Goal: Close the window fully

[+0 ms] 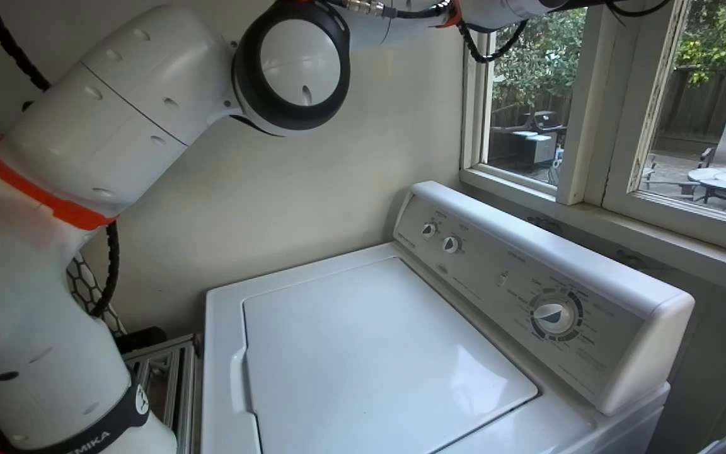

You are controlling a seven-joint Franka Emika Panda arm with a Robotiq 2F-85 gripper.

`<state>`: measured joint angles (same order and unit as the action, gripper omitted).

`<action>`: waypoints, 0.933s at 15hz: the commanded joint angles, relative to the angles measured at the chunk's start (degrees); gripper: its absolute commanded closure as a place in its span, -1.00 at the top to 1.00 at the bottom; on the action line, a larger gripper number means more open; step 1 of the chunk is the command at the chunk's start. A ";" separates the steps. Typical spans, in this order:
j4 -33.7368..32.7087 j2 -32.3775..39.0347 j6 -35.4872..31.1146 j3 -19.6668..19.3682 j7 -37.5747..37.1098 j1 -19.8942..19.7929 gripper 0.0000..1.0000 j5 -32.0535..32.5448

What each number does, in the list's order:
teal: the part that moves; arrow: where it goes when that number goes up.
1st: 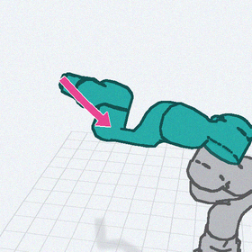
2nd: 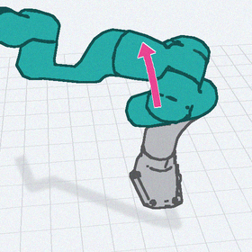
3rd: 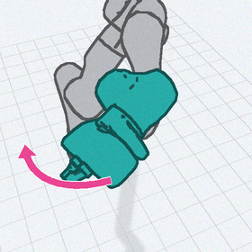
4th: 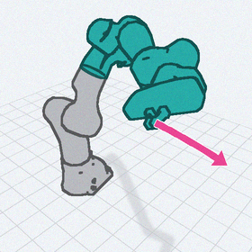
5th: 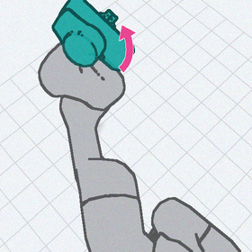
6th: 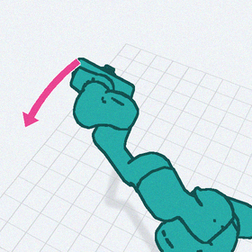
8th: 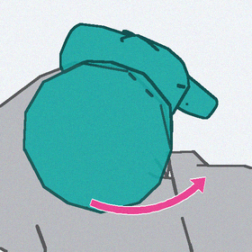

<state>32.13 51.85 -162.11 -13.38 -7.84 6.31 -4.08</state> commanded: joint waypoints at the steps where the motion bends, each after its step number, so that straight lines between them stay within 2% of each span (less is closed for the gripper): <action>1: -3.61 4.15 -2.42 -1.56 -3.24 -0.98 -1.00 0.14; 3: -3.64 4.04 -2.26 -1.55 -3.34 -0.98 -1.00 0.12; 4: -3.36 3.63 -1.72 -2.38 -3.59 -0.65 -0.48 0.72; 5: -2.95 3.20 -0.66 -4.00 -4.34 -0.14 -0.46 1.74; 6: -1.60 1.90 2.94 -7.39 -6.07 0.98 -0.36 3.75; 8: -0.76 0.45 6.60 -9.87 -5.74 2.30 -0.06 5.63; 12: 1.29 -2.54 19.03 -10.63 -1.22 4.18 0.57 6.87; 14: 1.75 -3.72 25.75 -9.58 1.76 4.57 0.87 6.36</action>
<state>31.50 50.90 -144.65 -23.22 -9.10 9.45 1.55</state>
